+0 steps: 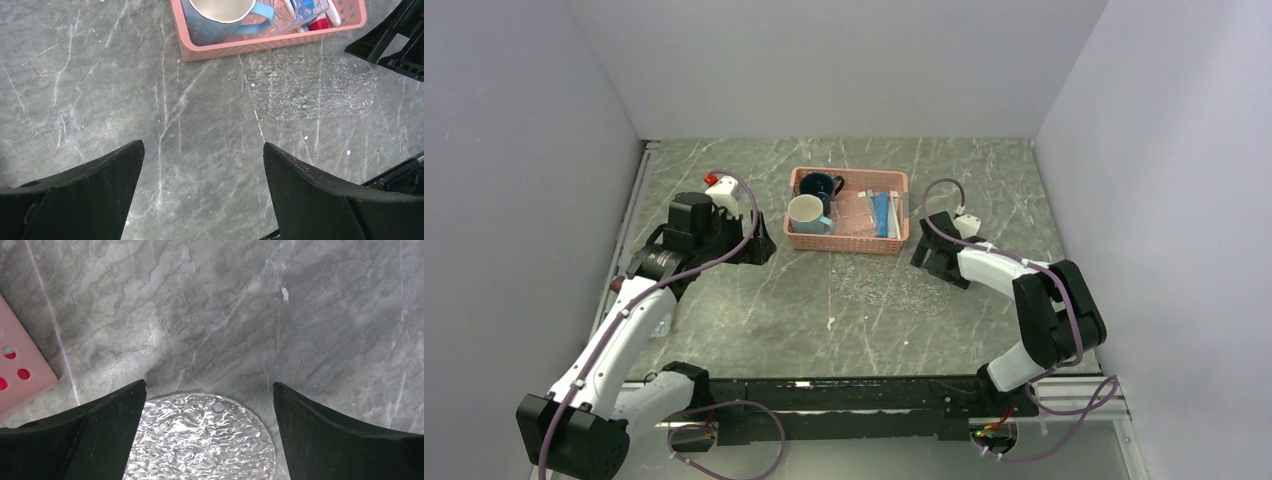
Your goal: Prepare toiletry sets of a toothbrush and toothpaste on the tray
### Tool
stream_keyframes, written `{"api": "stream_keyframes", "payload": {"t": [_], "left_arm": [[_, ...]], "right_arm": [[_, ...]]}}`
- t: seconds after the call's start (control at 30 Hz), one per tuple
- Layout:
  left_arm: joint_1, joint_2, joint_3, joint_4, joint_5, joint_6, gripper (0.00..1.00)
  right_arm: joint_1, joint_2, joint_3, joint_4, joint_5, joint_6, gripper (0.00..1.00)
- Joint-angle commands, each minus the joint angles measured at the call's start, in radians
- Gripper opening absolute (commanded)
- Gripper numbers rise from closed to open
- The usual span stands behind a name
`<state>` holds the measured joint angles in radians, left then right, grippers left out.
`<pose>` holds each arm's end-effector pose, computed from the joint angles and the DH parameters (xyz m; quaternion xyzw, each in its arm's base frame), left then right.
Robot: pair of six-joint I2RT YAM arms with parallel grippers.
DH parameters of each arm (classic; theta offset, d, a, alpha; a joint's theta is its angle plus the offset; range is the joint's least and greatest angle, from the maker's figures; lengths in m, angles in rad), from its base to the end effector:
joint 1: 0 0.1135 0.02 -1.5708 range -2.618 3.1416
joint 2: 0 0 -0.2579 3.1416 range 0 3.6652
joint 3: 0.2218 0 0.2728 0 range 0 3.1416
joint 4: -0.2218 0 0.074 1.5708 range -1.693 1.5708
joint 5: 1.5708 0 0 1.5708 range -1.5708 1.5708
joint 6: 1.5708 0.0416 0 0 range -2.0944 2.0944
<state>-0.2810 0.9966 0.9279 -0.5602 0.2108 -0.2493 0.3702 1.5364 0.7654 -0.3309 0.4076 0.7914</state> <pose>0.2303 -0.0755 0.3042 0.0618 0.8853 -0.2087 0.4109 0.2805 0.0912 0.1288 0.2451 0.9216 -0.0398 0.2982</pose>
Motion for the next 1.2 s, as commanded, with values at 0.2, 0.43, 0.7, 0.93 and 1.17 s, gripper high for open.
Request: {"api": "stream_keyframes", "payload": {"t": [0.2,0.43,0.7,0.93,1.17], "left_arm": [[-0.003,-0.027,0.006,0.030,0.020,0.004,0.95],[-0.002,-0.036,0.008,0.024,0.012,0.009,0.95],[-0.003,-0.043,0.005,0.025,0.014,0.007,0.95],[-0.004,-0.047,-0.002,0.017,0.014,-0.005,0.95],[-0.004,-0.083,-0.053,-0.030,0.055,-0.041,0.94]], "right_arm": [[0.116,0.073,0.064,-0.054,0.054,-0.015,1.00],[0.165,0.046,0.021,-0.041,0.032,-0.023,1.00],[0.257,0.010,-0.018,-0.021,0.018,-0.045,1.00],[0.333,-0.001,-0.026,0.024,-0.008,-0.069,1.00],[0.397,-0.012,0.016,0.012,0.001,-0.112,1.00]]}}
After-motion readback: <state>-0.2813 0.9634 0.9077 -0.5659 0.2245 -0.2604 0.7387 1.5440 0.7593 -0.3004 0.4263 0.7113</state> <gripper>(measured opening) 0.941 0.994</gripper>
